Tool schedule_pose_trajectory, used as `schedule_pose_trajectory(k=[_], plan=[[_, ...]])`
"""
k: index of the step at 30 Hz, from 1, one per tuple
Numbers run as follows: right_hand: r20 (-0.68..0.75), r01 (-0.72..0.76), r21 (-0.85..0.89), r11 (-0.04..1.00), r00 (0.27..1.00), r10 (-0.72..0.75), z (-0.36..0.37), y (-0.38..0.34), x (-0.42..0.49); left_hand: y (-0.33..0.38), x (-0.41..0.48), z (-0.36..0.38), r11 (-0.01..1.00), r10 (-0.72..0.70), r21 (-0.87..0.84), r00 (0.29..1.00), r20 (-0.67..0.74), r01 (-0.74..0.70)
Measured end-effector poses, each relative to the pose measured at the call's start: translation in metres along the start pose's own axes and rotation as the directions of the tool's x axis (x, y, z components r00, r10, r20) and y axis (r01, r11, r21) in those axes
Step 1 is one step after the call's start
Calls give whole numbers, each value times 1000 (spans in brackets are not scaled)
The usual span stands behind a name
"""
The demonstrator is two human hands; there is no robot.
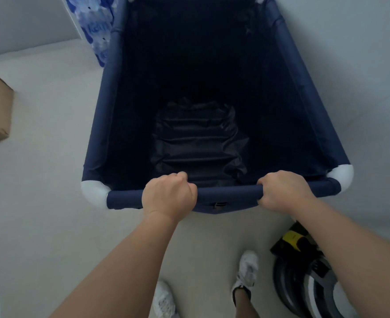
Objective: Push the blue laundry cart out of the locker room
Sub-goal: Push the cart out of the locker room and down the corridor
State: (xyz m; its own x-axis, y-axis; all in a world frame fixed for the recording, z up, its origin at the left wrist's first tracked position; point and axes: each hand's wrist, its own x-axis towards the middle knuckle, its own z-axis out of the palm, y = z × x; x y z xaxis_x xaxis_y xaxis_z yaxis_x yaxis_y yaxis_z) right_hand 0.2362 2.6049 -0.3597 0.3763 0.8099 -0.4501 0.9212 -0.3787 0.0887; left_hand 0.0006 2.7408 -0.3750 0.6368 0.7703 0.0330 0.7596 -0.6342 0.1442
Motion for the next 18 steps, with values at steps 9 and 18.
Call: schedule_pose_trajectory(k=[9, 18], plan=[[-30, 61, -72, 996, 998, -63, -23, 72, 43, 64, 43, 16, 995, -96, -7, 995, -29, 96], [10, 113, -101, 988, 994, -113, -41, 148, 93, 128, 88, 23, 984, -178, -24, 984, -27, 178]])
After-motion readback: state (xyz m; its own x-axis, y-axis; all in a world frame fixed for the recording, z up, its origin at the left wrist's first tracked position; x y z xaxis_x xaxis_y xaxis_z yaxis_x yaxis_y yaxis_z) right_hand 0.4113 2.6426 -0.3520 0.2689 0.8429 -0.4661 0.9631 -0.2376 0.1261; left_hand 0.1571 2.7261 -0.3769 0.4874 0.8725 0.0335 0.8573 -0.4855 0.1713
